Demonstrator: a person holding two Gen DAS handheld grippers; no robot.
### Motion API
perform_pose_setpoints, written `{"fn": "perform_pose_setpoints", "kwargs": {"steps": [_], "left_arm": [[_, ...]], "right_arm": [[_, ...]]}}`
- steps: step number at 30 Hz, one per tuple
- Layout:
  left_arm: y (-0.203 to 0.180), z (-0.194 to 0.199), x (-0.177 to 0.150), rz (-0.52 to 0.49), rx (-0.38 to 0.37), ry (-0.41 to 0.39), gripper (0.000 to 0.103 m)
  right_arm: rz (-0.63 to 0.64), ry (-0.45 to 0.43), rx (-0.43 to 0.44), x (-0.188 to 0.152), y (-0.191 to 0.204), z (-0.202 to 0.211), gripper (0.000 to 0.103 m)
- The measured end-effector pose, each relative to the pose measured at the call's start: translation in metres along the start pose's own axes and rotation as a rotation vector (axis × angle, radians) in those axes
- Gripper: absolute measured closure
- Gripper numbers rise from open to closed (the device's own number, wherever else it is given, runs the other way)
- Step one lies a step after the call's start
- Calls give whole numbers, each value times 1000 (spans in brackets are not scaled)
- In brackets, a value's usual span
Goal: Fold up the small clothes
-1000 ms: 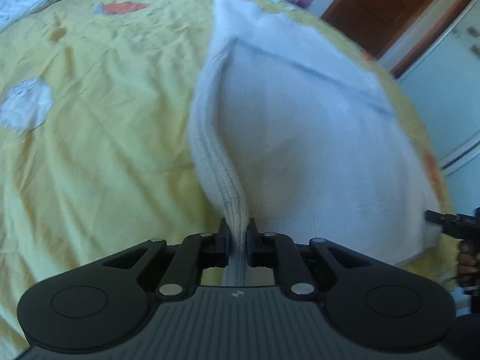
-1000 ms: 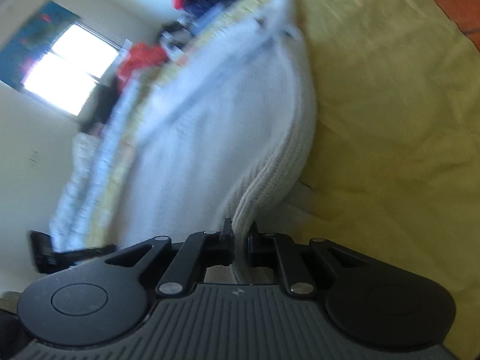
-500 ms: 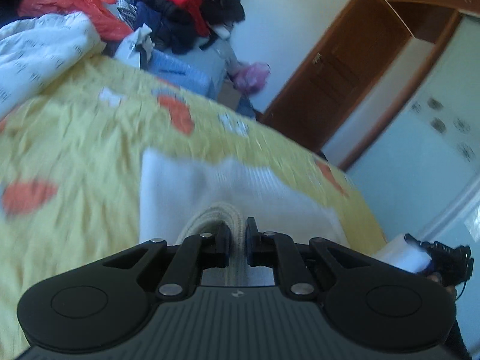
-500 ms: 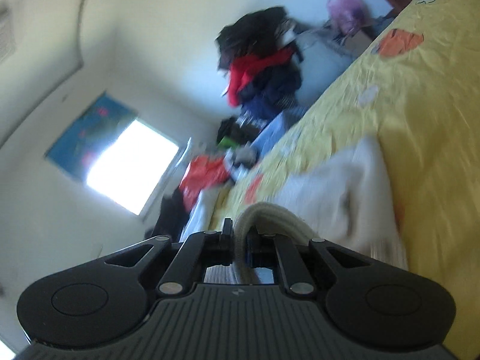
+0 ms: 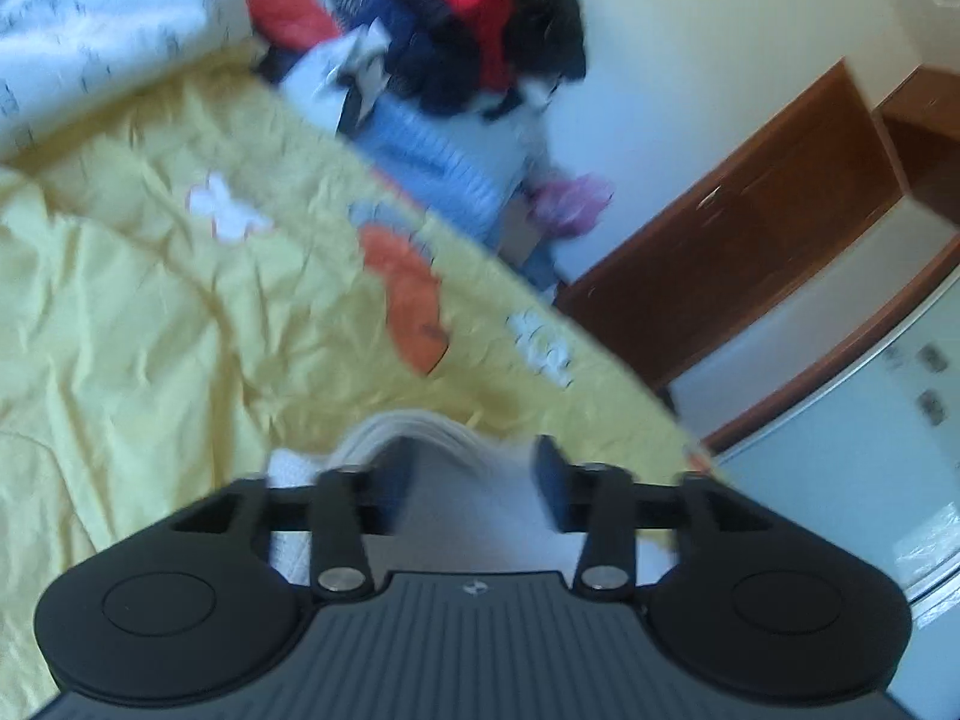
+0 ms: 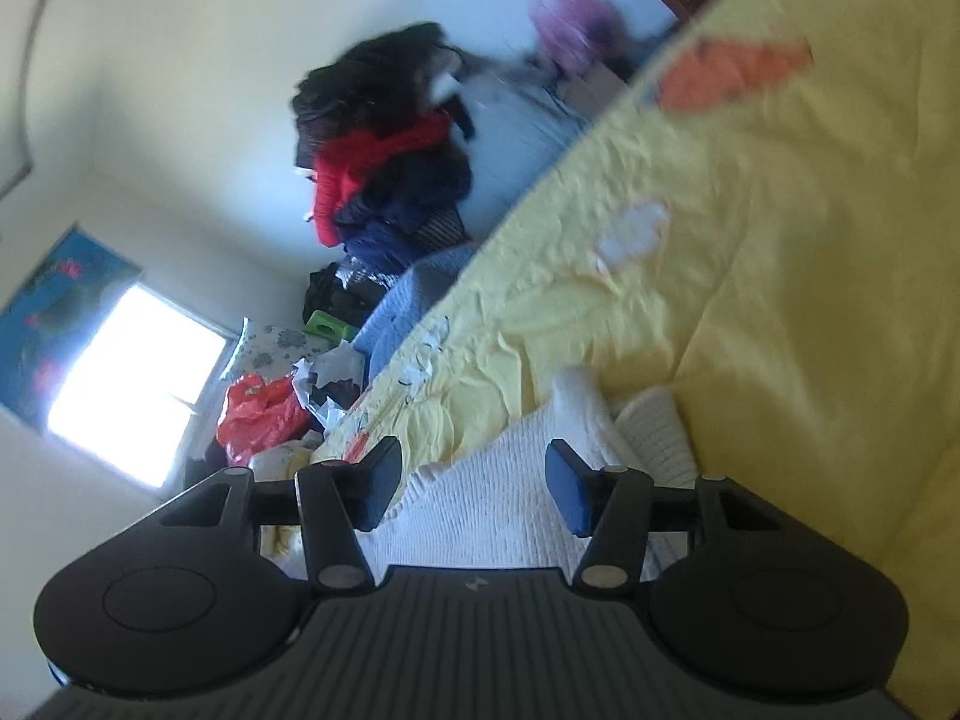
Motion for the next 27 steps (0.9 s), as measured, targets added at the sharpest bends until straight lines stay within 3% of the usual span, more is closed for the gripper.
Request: {"fn": "perform_pose_setpoints", "kwargs": {"steps": [1, 3, 6, 8, 13, 16, 20, 22, 24, 27], "left_arm": [[3, 12, 4, 8, 31, -47, 21], [8, 40, 4, 10, 88, -125, 19], [18, 85, -22, 16, 127, -153, 19], [24, 110, -52, 2, 145, -140, 19], [35, 142, -126, -17, 223, -47, 19], [32, 135, -145, 23, 198, -7, 18], [23, 117, -145, 2, 203, -25, 17], [23, 108, -141, 57, 182, -47, 0], [23, 98, -137, 101, 166, -82, 0], [23, 85, -132, 85, 181, -132, 0]], "right_arm": [[18, -4, -3, 1, 2, 8, 46], [36, -13, 5, 0, 5, 31, 46], [34, -30, 19, -6, 2, 75, 46], [27, -37, 12, -15, -6, 109, 44], [33, -25, -127, -54, -43, 162, 44], [-31, 6, -124, -71, -51, 165, 45], [-41, 27, -113, -85, -43, 145, 45], [-61, 23, -112, -89, -42, 131, 44], [-97, 1, -107, -89, -40, 116, 44], [-122, -23, -107, -87, -33, 94, 41]]}}
Point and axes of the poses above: each gripper's, at about its wrist camera, not at the fingertips, and z roughly against the way its jaws point, y to its left, x to its top, the point moved 10 cm from there along -z, roughly the way its jaws point, and after that the axes turned 14 degrees about -y, right-handed, at the moved point
